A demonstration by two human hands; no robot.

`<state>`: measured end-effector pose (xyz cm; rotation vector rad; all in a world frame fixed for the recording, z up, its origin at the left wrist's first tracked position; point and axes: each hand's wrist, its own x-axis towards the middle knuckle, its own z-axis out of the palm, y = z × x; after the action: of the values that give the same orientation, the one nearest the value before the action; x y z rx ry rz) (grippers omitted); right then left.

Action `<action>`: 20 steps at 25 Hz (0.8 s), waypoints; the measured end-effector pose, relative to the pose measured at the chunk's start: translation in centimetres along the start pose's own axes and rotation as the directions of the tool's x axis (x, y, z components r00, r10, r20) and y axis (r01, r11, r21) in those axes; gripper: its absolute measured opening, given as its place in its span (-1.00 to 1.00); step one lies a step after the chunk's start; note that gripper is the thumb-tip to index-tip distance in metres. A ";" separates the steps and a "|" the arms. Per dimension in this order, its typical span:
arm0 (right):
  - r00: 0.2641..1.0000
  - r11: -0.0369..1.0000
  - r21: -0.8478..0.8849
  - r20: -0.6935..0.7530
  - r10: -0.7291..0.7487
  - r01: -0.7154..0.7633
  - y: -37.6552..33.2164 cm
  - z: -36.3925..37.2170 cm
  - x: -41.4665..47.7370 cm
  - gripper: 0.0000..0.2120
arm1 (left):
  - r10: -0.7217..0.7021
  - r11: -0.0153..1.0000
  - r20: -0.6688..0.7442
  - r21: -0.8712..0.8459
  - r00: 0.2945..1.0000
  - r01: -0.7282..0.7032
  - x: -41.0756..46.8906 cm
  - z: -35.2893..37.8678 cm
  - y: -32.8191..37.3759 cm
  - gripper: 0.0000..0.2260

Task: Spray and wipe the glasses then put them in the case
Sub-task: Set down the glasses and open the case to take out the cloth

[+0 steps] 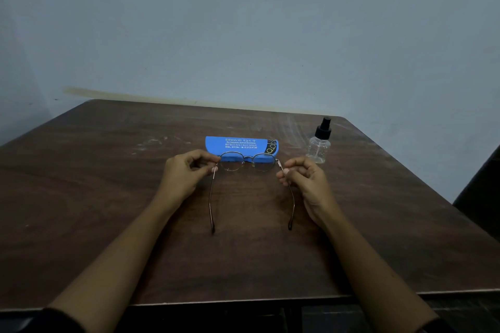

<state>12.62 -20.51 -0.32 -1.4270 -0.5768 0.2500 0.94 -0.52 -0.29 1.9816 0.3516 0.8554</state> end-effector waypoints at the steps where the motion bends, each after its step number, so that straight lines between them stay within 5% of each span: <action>1: 1.000 1.000 -0.008 0.001 0.003 -0.003 0.0 0.1 0.0 -0.80 | 0.000 1.000 0.001 0.004 1.000 0.000 0.0 0.0 0.0 -0.82; 20: 1.000 0.978 -0.206 0.005 0.010 -0.009 -0.2 0.2 -0.1 -0.77 | -0.042 0.996 0.035 0.076 0.999 0.039 -0.4 -0.5 0.2 -0.83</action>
<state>12.34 -20.39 -0.19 -1.6302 -0.6146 0.2063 0.28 -0.56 -0.17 2.0504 0.4070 0.7898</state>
